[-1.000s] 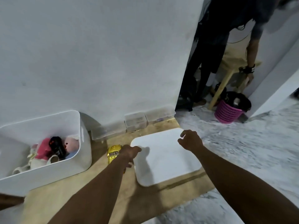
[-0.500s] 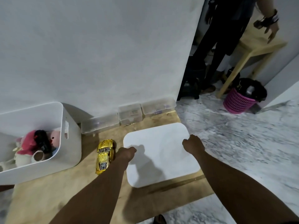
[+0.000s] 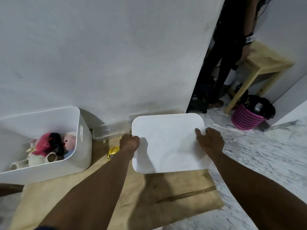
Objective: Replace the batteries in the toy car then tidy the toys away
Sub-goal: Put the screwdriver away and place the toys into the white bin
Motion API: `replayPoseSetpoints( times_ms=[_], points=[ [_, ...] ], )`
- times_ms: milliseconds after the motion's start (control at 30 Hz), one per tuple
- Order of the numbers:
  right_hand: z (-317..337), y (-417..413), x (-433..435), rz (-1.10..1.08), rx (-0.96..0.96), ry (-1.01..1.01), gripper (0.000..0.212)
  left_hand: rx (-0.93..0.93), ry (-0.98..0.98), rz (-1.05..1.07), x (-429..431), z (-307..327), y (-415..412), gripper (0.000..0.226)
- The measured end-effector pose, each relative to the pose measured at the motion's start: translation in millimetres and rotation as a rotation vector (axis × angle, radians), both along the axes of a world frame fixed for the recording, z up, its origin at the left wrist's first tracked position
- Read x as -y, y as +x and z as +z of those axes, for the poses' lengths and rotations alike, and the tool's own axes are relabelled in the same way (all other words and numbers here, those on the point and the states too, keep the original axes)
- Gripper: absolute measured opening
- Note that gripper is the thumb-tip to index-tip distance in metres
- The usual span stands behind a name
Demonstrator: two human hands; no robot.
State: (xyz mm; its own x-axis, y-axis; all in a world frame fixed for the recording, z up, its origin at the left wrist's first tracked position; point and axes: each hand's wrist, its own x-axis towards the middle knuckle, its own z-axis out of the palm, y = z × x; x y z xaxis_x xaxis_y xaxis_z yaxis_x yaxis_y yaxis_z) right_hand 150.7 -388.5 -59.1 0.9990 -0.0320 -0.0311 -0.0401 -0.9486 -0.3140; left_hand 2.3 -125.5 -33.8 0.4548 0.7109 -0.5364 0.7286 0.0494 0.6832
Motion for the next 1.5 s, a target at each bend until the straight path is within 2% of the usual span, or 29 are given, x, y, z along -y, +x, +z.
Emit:
replayPoseSetpoints(
  times_ms=[200,367,533,700,800,900,1100,1200,1500],
  points=[
    [62.4,-15.6,-40.8,0.008,0.261,0.221,0.056,0.187,0.221,-0.087,-47.4,85.4,-14.5,0.031],
    [108.3,-56.6,-115.5,0.103,0.282,0.332,0.056,0.254,0.385,-0.059,-119.7,134.4,-66.2,0.03],
    [138.5,-115.7,-226.1,0.218,0.234,0.368,0.056,0.213,0.479,0.059,-214.3,152.4,-153.0,0.029],
    [142.4,-170.7,-336.8,0.375,0.031,0.354,0.054,0.109,0.479,0.185,-308.6,143.4,-239.1,0.019],
    [134.5,-192.1,-386.8,0.439,-0.082,0.313,0.061,0.041,0.456,0.198,-349.6,132.4,-272.6,0.009],
    [125.8,-205.6,-419.1,0.462,-0.148,0.242,0.059,-0.02,0.441,0.181,-378.4,116.0,-288.5,0.009],
    [104.2,-216.7,-448.2,0.462,-0.16,0.078,0.057,-0.102,0.379,0.144,-405.5,78.5,-291.7,0.015],
    [98.4,-217.7,-453.4,0.437,-0.132,0.028,0.057,-0.089,0.329,0.138,-410.5,69.0,-288.0,0.008],
    [90.4,-213.0,-446.9,0.32,-0.039,0.084,0.047,-0.003,0.253,0.119,-414.0,64.2,-285.9,0.008]
  ],
)
